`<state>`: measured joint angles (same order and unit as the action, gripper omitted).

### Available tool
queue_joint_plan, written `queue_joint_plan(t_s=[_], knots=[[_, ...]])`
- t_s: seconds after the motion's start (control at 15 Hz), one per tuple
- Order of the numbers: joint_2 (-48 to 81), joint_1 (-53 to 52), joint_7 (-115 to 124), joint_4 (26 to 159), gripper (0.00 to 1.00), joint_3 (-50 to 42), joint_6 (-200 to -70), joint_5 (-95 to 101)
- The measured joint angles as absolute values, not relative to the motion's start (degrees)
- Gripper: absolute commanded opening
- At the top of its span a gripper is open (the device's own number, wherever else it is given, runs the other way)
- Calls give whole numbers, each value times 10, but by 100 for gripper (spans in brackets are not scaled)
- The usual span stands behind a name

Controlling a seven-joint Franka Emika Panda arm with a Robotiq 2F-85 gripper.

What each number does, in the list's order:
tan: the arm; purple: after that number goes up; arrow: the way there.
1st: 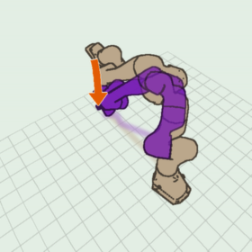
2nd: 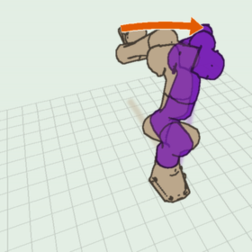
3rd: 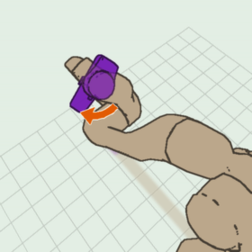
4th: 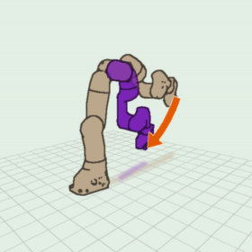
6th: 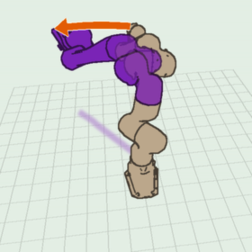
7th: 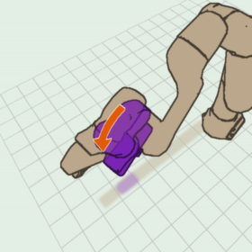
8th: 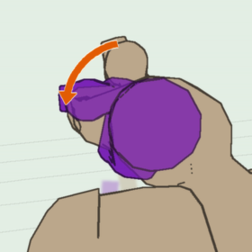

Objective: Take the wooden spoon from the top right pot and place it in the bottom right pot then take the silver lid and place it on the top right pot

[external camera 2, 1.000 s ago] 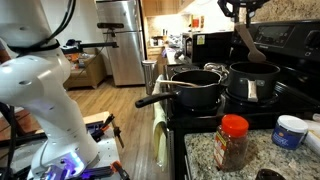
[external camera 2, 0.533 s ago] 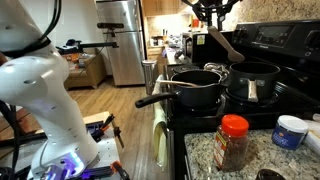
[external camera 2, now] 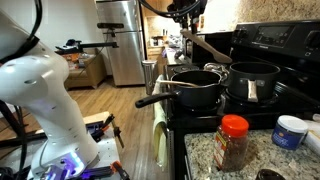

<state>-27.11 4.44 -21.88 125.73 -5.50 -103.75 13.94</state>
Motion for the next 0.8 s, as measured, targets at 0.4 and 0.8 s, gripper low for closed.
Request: queue_joint_plan(t_s=[0.4,0.8], knots=[[-342,41,-219,1337,10,-56,-1038,139],[-357,32,-219,1368,10,-57,-1038,139]])
